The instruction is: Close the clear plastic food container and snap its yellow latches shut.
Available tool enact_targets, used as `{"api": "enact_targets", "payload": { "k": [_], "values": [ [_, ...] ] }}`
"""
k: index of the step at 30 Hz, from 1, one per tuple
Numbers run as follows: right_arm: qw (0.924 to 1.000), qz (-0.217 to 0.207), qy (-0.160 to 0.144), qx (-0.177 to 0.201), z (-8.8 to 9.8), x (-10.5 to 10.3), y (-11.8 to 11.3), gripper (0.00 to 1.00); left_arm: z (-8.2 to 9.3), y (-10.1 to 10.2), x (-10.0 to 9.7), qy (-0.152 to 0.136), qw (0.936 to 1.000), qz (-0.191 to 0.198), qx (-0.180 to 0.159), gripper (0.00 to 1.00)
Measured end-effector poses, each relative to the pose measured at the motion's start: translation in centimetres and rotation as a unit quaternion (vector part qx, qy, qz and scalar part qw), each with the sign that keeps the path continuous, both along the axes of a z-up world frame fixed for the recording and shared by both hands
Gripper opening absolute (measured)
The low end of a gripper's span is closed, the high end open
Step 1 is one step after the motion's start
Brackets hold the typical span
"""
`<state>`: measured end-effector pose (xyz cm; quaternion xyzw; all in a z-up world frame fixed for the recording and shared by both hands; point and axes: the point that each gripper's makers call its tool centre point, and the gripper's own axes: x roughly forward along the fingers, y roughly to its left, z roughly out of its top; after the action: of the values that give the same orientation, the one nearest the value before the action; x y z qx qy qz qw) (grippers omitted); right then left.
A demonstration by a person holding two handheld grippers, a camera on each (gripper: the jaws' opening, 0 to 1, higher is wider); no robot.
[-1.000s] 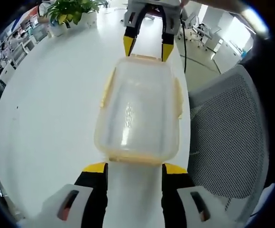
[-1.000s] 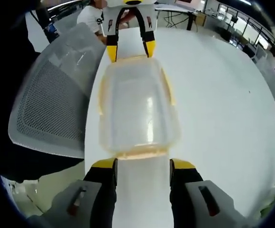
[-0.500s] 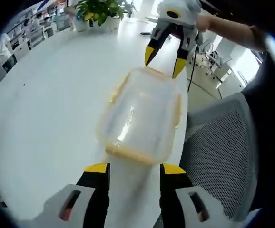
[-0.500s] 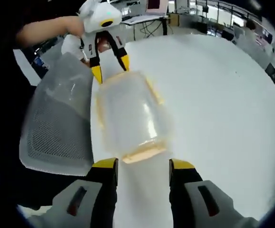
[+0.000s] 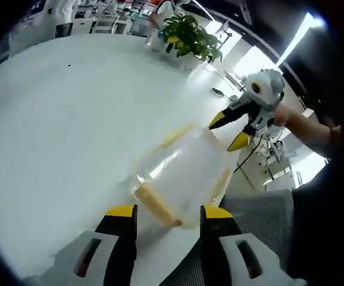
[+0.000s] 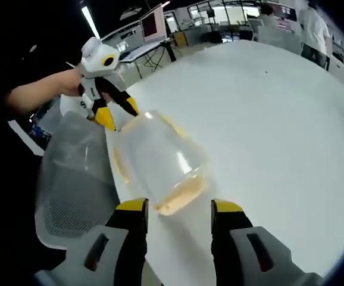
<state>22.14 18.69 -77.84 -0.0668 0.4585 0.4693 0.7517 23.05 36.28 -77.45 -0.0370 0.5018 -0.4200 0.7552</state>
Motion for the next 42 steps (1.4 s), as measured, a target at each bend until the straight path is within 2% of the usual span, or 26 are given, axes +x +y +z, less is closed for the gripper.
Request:
{"api": "enact_targets", "payload": {
  "k": [2,3,6,8,12,16,18,21,25,30,31,32,33,34,35,38,39,42],
  "values": [
    [0.9999,-0.009,0.008,0.009,0.0,-0.2,0.2,0.38,-0.3,0.0,-0.1,0.002,1.0000,0.005,-0.002,0.35],
    [0.9990,-0.026,0.022,0.028,0.3,-0.2,0.6,0.38,-0.5,0.1,-0.3,0.007,0.9999,0.009,0.001,0.35],
    [0.9982,-0.041,0.022,0.037,0.4,0.0,0.6,0.37,-0.7,0.1,-0.5,0.012,0.9998,0.017,0.002,0.34],
    [0.9967,-0.052,0.033,0.052,0.5,0.0,0.9,0.37,-0.7,0.1,-0.5,0.012,0.9996,0.026,0.002,0.33],
    [0.9974,-0.047,0.032,0.044,0.2,-0.3,0.9,0.36,-0.5,-0.1,-0.2,0.001,0.9995,0.033,0.002,0.31],
    [0.9979,-0.039,0.034,0.040,-0.1,-0.6,1.0,0.29,-0.5,-0.2,-0.2,0.007,0.9992,0.041,0.000,0.22],
    [0.9976,-0.034,0.039,0.046,-0.1,-0.9,1.4,0.25,-0.9,-0.2,-0.2,0.013,0.9988,0.047,0.004,0.22],
    [0.9970,-0.043,0.045,0.046,-0.3,-0.8,1.5,0.26,-1.2,-0.4,-0.5,0.011,0.9988,0.046,0.010,0.22],
    [0.9962,-0.052,0.048,0.049,-0.3,-0.9,1.7,0.26,-1.1,-0.6,-0.3,0.013,0.9976,0.067,0.010,0.22],
    [0.9968,-0.049,0.043,0.047,-0.3,-0.9,1.9,0.25,-1.0,-1.0,-0.4,0.001,0.9980,0.047,0.041,0.23],
    [0.9966,-0.048,0.050,0.044,-0.4,-1.0,2.1,0.24,-1.0,-1.1,-0.4,0.003,0.9980,0.041,0.048,0.23],
    [0.9935,-0.027,0.092,0.061,-0.2,-2.6,2.9,0.24,-0.9,-1.2,-0.4,0.004,0.9982,0.038,0.046,0.23],
    [0.9906,-0.049,0.116,0.054,-1.1,-2.6,2.4,0.24,-1.6,-0.1,0.8,-0.022,0.9960,0.039,0.078,0.23],
    [0.9899,-0.054,0.119,0.054,-1.3,-2.5,2.3,0.24,-1.3,-1.5,0.2,-0.005,0.9979,0.038,0.051,0.24],
    [0.9941,-0.038,0.090,0.046,-0.8,-2.3,2.5,0.24,-1.2,-1.4,0.3,-0.008,0.9977,0.033,0.060,0.24],
    [0.9933,-0.056,0.089,0.049,-0.8,-2.1,2.3,0.25,-1.4,-1.1,0.2,0.012,0.9977,0.034,0.056,0.25],
    [0.9920,-0.080,0.076,0.062,-0.7,-1.8,2.4,0.25,-1.3,-1.2,0.1,0.017,0.9975,0.039,0.056,0.25],
    [0.9905,-0.093,0.069,0.074,-0.7,-1.9,2.3,0.25,-1.4,-1.0,-0.2,0.019,0.9970,0.059,0.048,0.26]
  ]
}}
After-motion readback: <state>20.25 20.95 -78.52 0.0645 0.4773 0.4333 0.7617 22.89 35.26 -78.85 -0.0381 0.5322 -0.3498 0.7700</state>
